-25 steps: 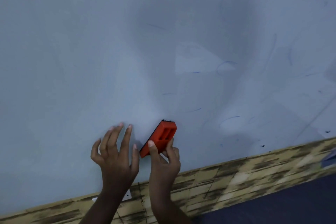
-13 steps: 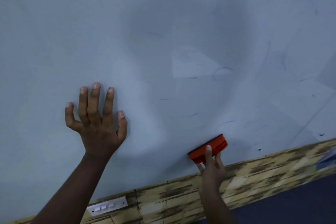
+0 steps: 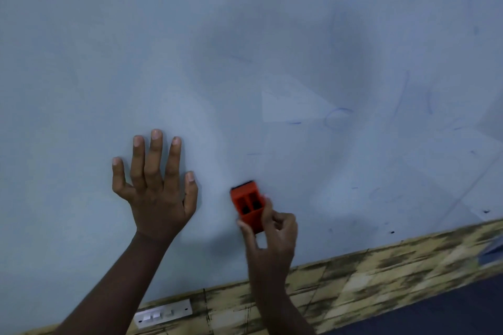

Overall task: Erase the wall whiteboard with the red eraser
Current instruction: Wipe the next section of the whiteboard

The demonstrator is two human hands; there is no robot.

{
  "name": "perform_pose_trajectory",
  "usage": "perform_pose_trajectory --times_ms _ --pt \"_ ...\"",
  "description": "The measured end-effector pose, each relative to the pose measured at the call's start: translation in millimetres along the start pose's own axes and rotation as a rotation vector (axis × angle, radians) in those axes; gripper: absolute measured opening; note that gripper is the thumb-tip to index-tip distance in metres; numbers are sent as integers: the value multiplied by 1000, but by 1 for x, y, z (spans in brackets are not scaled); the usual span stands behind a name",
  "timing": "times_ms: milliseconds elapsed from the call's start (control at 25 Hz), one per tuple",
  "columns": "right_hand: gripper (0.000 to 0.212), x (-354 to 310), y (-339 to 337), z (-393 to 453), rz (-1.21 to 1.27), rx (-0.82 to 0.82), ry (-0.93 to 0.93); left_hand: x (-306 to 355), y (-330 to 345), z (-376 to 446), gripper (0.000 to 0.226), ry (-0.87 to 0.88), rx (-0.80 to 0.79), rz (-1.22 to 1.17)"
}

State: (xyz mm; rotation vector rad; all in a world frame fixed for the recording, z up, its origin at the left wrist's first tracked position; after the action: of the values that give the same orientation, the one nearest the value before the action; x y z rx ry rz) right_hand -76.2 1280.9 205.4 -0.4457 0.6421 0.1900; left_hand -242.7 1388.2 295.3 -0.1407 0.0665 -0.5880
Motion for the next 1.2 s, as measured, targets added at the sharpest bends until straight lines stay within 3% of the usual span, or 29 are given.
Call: perform_pose_trajectory --times_ms 160,240,480,680,800,920,1040,1200 --pt "60 4 4 -3 -174 -24 -218 -1 -1 2 68 7 -5 -4" --pt "60 21 -6 5 -178 -4 -219 -3 -3 -1 68 18 -18 -25" --pt "72 76 -50 60 376 246 667 -3 -2 -16 70 38 -41 -16" --pt "75 109 -29 27 369 216 779 -2 2 -23 72 34 -48 -21" --pt "89 125 2 -31 465 115 1113 -2 4 -26 72 43 -40 -5" --pt "71 143 14 -57 704 28 1388 -3 5 -27 72 56 -45 9" --pt "64 144 6 -43 676 75 1346 -2 3 -28 72 56 -51 -3" --pt "81 95 -30 41 477 318 904 -1 4 -31 72 72 -49 2"
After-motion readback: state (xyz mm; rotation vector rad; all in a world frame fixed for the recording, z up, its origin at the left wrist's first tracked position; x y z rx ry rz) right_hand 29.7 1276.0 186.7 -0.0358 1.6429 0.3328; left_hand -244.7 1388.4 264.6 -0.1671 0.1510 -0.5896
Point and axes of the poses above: each hand's wrist, its own z-axis towards the middle knuckle, its own y-axis out of the palm, x = y × z, the point moved 1 cm from there along z, towards the middle knuckle, and after that the axes turned 7 degrees about -z, right-handed, at the moved point
